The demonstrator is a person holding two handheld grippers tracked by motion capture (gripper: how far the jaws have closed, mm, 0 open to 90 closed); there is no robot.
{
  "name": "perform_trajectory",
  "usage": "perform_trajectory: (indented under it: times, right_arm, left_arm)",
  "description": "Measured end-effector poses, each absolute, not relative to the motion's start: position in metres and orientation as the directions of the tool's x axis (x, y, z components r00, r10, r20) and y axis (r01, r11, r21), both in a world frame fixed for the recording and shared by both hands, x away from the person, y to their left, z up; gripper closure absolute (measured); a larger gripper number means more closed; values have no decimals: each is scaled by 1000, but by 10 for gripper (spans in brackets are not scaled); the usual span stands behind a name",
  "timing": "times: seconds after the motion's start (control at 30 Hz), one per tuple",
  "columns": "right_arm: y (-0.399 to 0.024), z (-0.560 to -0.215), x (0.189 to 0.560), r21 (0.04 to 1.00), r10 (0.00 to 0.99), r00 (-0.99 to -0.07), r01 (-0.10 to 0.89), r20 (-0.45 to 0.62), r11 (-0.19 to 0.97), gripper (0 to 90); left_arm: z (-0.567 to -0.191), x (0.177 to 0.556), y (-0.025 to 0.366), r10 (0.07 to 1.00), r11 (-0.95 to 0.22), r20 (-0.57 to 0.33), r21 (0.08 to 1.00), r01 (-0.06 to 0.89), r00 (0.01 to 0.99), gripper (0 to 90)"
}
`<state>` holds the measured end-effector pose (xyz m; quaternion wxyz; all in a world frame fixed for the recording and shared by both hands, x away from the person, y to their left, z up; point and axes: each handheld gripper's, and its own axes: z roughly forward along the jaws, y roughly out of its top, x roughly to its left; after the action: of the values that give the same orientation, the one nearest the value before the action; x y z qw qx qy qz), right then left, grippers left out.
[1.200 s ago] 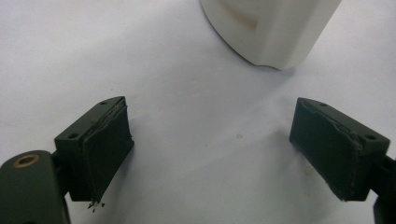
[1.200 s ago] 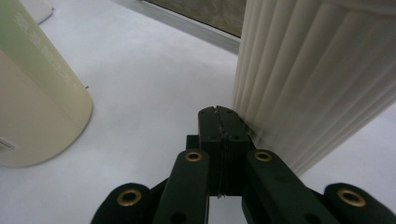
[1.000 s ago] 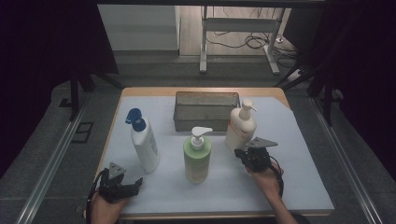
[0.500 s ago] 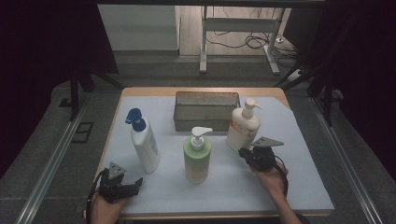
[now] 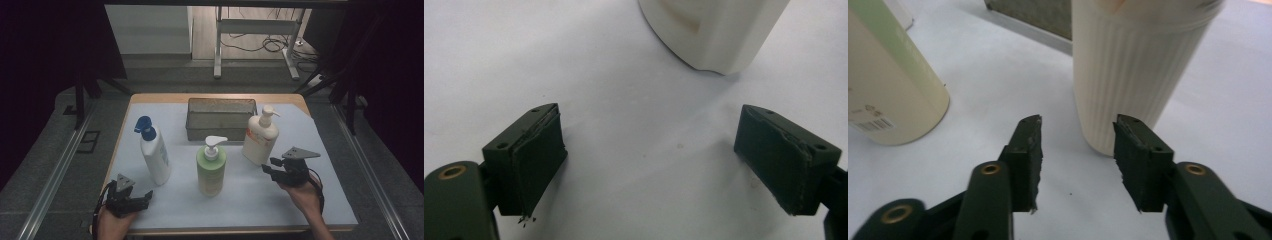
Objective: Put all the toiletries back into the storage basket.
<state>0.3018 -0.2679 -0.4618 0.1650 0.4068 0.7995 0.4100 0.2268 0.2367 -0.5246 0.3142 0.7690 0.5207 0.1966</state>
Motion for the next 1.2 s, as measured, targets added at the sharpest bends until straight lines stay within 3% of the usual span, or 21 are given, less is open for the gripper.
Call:
perform_trajectory:
  times: [0.57, 1.2]
  right_arm:
    - [-282, -431, 320, 809, 807, -586, 508, 74, 295, 306]
    - [-260, -414, 353, 817, 793, -609, 471, 30, 332, 271]
  left_arm:
    - [-525, 227, 237, 924, -262, -24, 687, 678, 382, 124]
    - [-525, 227, 237, 924, -262, -25, 687, 678, 382, 124]
